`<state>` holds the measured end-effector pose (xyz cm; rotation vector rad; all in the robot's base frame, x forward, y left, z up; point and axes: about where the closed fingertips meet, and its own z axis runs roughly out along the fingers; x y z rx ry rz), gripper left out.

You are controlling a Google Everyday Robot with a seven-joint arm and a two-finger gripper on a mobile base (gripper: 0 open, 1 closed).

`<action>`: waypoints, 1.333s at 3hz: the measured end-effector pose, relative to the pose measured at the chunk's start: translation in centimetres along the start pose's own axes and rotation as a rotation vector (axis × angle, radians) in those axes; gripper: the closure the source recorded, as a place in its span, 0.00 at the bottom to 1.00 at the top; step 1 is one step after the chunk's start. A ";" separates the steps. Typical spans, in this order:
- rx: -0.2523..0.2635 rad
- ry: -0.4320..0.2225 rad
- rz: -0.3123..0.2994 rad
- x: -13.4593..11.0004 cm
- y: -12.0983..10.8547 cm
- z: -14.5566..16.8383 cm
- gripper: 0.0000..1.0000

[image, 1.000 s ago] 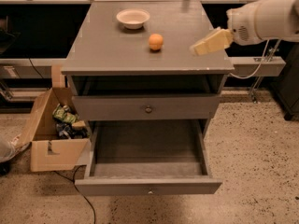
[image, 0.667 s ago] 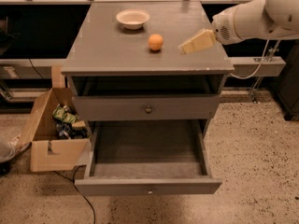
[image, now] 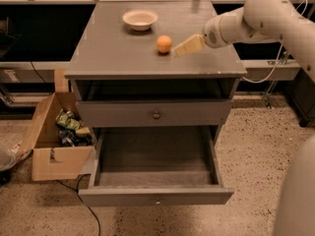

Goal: Place orange into middle drawer

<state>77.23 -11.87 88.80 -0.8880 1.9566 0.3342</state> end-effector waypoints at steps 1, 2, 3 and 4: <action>-0.005 -0.008 0.016 0.1 -0.8 3.6 0.00; -0.018 -0.019 0.023 -0.2 -1.0 6.3 0.00; -0.039 -0.042 0.018 -1.2 -0.3 7.9 0.00; -0.063 -0.058 0.006 -2.1 1.0 9.1 0.15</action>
Offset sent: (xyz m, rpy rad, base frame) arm 0.0747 0.0410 -0.0385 0.0539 0.0020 0.0068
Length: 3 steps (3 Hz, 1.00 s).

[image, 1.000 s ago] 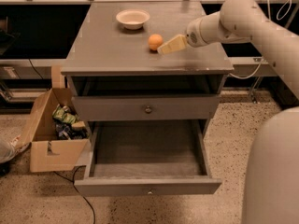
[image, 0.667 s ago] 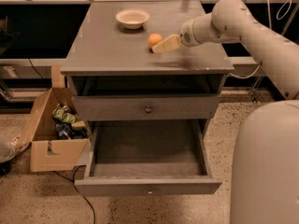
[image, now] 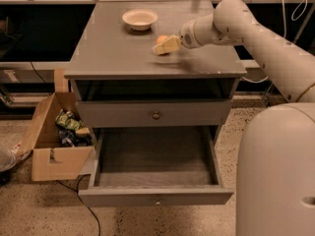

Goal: Place orange into middle drawer

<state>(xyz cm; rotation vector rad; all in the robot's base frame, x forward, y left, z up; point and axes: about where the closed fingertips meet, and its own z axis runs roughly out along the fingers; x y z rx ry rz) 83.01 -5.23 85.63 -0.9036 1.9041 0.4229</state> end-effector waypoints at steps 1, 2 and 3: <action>-0.025 -0.003 0.001 -0.2 1.0 1.1 0.39; -0.051 -0.006 -0.002 -0.4 2.1 1.7 0.62; -0.084 -0.074 -0.042 -1.8 3.6 -0.3 0.85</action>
Offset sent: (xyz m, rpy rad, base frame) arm -0.0094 0.0376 -0.0055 0.0259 0.0190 0.0717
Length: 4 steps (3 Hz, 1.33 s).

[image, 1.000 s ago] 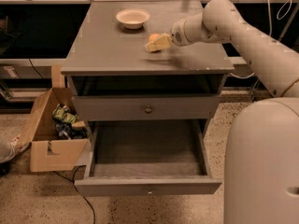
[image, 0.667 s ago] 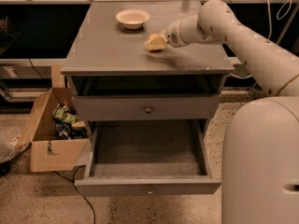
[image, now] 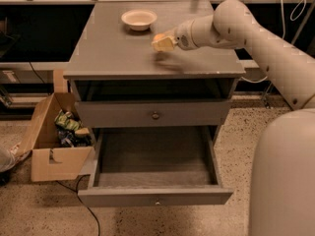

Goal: Place orange into middle drawer

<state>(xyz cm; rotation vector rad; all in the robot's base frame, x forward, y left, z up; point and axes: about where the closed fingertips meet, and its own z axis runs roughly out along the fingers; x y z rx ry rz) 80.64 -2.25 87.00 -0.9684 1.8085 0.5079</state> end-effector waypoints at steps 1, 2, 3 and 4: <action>-0.044 -0.099 -0.149 -2.1 4.5 -6.7 1.00; -0.102 -0.108 -0.243 -0.5 8.1 -11.8 1.00; -0.102 -0.107 -0.242 -0.5 8.2 -11.7 1.00; -0.154 -0.020 -0.198 5.6 10.9 -11.1 1.00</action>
Offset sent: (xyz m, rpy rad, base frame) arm -0.2027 -0.0549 0.0583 -0.0618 -0.2417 0.3088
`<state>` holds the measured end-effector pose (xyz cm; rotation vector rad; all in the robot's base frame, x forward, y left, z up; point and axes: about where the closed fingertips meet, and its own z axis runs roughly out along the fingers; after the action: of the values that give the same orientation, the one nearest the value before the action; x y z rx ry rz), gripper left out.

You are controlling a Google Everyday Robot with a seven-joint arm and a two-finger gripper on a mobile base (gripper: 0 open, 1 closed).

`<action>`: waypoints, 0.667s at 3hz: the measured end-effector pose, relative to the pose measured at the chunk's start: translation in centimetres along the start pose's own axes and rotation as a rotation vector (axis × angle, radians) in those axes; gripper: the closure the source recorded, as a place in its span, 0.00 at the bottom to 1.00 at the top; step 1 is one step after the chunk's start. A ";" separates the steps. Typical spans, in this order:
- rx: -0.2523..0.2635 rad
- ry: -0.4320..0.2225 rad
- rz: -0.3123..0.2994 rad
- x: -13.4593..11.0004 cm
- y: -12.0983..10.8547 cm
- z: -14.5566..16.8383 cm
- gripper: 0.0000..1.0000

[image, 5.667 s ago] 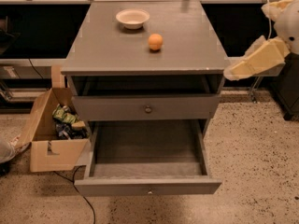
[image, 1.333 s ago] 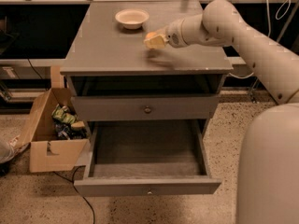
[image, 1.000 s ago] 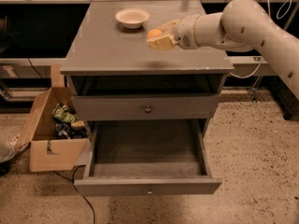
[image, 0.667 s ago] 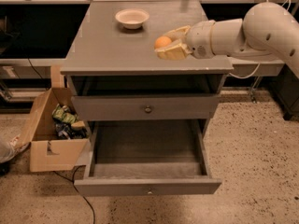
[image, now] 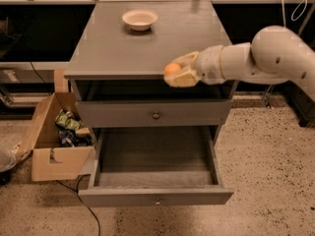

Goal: Place orange into middle drawer

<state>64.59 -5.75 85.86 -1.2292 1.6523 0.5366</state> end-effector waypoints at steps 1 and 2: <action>-0.055 0.074 0.055 6.0 4.3 1.3 1.00; -0.115 0.121 0.130 13.0 9.2 4.4 1.00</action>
Offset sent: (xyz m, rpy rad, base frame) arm -0.0920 0.0140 -0.2383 -0.0511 0.3011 0.0115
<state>58.03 -4.77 70.78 -1.2638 1.8341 0.6561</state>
